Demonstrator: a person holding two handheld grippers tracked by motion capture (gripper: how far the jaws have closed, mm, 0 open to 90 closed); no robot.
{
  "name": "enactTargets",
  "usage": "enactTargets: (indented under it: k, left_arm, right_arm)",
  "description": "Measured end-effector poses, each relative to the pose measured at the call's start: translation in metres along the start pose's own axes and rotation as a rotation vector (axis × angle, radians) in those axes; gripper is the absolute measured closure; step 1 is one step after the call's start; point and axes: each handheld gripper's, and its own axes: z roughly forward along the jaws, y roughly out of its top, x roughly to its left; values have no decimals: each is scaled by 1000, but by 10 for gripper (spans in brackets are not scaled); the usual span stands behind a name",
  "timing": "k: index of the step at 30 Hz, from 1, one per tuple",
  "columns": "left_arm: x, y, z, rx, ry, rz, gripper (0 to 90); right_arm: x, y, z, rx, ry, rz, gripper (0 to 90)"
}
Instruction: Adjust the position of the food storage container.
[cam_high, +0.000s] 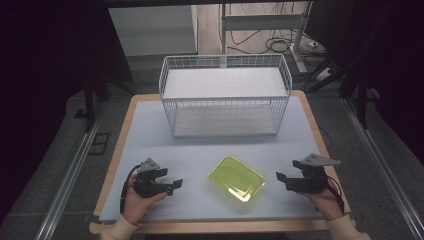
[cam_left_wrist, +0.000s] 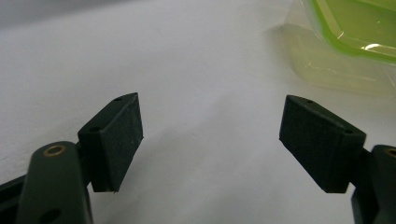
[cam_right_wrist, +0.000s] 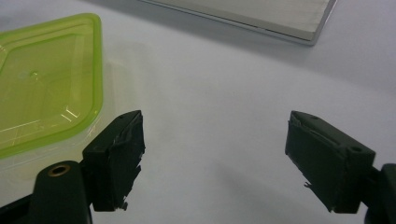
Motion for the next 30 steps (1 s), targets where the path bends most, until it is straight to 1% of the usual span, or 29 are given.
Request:
enactTargets:
  k: [5, 10, 14, 16, 18, 20, 23, 24, 26, 30]
  left_arm:
    - [1, -1, 0, 5, -3, -10, 210]
    - [-1, -1, -2, 1, -5, -5, 207]
    - [-2, -1, -3, -1, -3, 1, 205]
    - [-2, -1, -3, -5, -10, -3, 205]
    - [-3, 0, -3, -10, -8, -3, 205]
    - [-3, 0, -4, -14, -2, 2, 205]
    - [-3, 0, -4, -19, 3, 3, 205]
    - [-3, 0, -4, -20, 4, 3, 205]
    - [-4, 0, -4, -18, 6, 5, 205]
    - [-5, 0, -3, -14, 5, 11, 206]
  right_arm:
    - [0, -1, 1, 10, 6, -2, 200]
    - [2, 0, 0, 11, 15, -18, 224]
    - [1, 0, 0, 8, 22, -9, 256]
    - [1, 0, -1, 6, 31, -7, 280]
    - [0, 0, -2, 4, 41, -6, 309]
    - [0, 2, -3, 1, 61, -2, 361]
    - [1, 5, -5, -13, 76, -11, 454]
    - [2, 6, -6, -18, 83, -14, 497]
    - [3, 7, -8, -29, 96, -25, 614]
    - [3, 11, -15, -44, 114, -35, 790]
